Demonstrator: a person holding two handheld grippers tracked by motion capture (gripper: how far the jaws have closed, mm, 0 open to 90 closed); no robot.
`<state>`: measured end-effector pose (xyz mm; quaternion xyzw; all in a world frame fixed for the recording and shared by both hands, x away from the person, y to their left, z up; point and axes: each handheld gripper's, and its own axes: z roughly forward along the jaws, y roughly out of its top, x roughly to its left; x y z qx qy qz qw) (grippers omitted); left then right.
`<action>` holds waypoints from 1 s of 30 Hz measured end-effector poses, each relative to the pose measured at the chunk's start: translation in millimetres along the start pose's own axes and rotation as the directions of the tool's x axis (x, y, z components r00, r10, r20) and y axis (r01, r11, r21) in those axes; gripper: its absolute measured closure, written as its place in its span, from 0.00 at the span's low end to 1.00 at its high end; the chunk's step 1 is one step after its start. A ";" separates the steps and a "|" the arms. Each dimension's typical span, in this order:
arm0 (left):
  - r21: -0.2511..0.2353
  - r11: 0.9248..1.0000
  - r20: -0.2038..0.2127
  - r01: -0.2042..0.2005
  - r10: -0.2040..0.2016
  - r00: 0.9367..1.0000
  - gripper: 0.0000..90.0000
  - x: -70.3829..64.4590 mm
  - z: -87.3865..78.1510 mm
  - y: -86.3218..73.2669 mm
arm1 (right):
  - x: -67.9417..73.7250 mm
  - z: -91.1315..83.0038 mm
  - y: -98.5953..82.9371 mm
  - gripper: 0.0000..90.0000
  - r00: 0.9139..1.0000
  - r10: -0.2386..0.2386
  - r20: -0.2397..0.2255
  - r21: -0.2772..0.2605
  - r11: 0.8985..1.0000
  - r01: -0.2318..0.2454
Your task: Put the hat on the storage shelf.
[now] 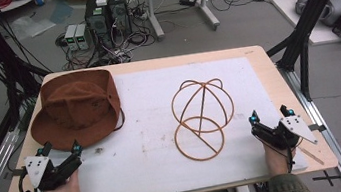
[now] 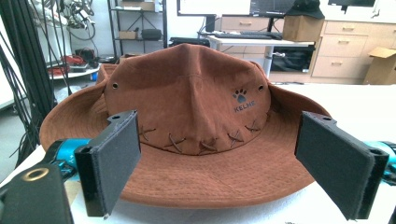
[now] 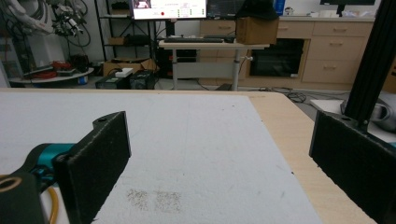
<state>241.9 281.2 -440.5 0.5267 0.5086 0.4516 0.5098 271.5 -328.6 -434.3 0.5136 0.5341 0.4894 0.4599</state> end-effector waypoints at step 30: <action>-0.014 1.000 0.025 0.002 -0.001 1.000 0.15 -2.1 15.9 23.0 | -1.9 3.3 -1.4 0.05 1.000 0.010 -0.009 0.004 1.000 -0.010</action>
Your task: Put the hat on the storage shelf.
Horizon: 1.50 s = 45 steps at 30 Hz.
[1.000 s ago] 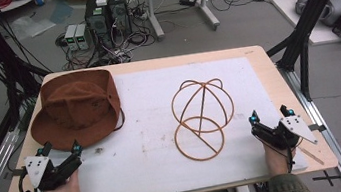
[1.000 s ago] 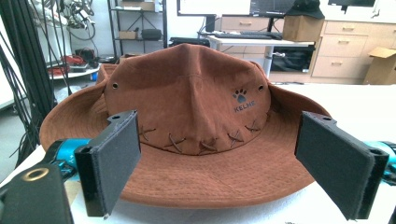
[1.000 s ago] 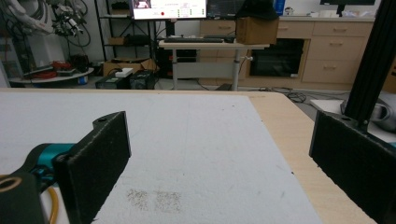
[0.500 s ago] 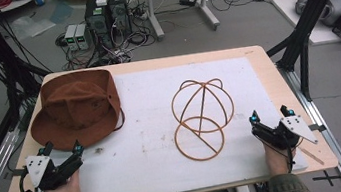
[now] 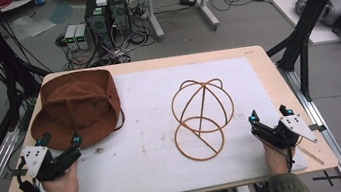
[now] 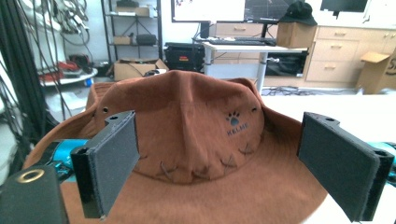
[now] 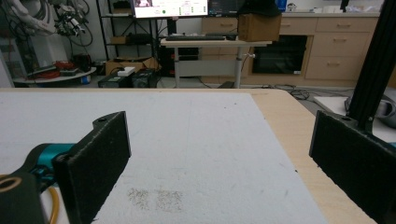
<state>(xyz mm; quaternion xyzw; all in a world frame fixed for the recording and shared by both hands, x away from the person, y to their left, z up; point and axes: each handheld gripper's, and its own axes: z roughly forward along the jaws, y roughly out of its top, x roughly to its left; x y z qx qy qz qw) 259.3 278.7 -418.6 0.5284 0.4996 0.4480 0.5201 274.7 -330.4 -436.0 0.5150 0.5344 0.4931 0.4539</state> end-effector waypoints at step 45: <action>0.270 0.962 -0.061 0.044 -0.029 0.998 0.61 17.9 138.2 7.3 | -8.7 4.4 -3.9 0.05 0.995 0.101 -0.019 0.017 0.995 -0.100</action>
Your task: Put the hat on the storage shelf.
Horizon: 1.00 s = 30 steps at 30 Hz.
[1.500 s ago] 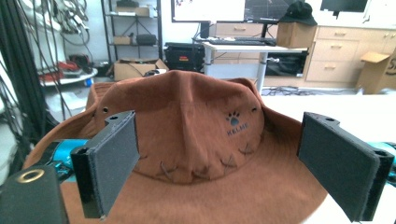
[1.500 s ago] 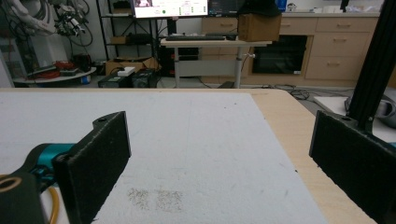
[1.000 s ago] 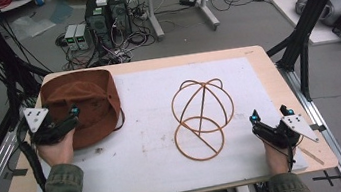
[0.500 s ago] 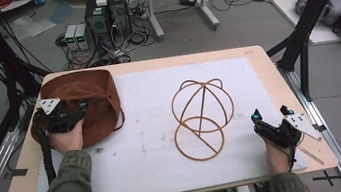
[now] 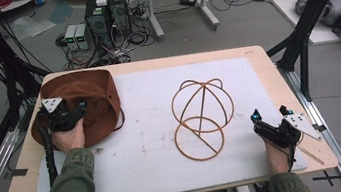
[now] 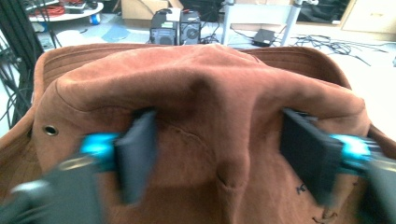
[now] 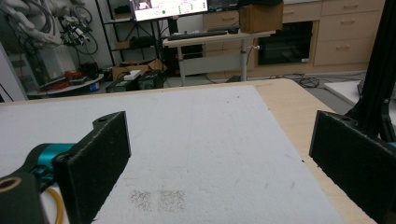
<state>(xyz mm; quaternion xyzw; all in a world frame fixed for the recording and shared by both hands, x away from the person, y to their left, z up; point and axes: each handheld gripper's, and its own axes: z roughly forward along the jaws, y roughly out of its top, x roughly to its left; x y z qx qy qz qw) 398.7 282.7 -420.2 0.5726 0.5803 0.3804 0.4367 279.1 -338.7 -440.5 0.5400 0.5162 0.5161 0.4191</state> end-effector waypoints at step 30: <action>-0.117 0.993 0.038 -0.003 0.008 0.999 0.98 0.7 -28.2 16.1 | -1.3 -0.5 0.3 0.05 1.000 0.010 0.002 0.002 1.000 -0.010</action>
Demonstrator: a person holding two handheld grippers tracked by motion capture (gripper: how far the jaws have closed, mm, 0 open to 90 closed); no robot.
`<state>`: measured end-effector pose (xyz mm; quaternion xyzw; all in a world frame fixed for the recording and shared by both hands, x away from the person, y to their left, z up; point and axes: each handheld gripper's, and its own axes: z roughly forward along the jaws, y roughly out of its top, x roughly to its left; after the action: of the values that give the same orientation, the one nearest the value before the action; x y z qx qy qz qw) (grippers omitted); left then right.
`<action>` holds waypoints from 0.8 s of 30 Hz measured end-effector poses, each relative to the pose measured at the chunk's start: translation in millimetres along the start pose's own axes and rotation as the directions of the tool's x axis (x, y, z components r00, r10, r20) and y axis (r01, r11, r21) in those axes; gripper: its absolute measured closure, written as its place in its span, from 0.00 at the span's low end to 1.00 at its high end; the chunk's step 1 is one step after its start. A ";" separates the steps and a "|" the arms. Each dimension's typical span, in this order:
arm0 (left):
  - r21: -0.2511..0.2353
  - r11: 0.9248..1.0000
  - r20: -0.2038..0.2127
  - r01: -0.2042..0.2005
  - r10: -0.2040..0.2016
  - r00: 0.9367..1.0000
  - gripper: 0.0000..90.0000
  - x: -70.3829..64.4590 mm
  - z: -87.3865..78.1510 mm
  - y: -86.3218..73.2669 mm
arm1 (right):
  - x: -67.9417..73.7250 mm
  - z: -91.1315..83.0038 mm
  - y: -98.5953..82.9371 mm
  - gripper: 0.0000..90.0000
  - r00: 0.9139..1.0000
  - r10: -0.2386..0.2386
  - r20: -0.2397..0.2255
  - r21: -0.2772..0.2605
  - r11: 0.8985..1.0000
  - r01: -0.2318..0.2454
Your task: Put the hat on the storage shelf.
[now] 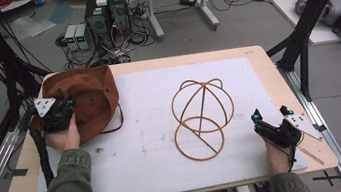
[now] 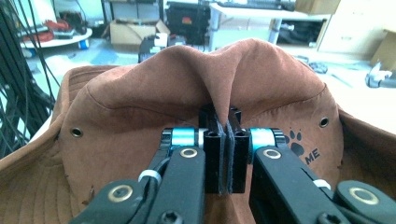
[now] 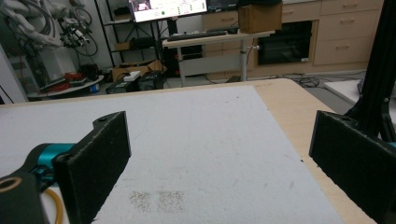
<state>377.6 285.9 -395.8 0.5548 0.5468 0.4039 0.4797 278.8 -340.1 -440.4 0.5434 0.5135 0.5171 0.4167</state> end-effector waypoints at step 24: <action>-0.281 0.954 0.039 -0.106 0.122 0.992 0.97 -20.0 -63.9 63.2 | -0.2 -0.1 0.3 0.05 1.000 -0.006 0.002 -0.007 1.000 0.006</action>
<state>327.8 275.5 -319.0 0.5236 0.4380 0.4881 0.5439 278.8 -340.3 -440.1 0.5410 0.5129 0.5169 0.4207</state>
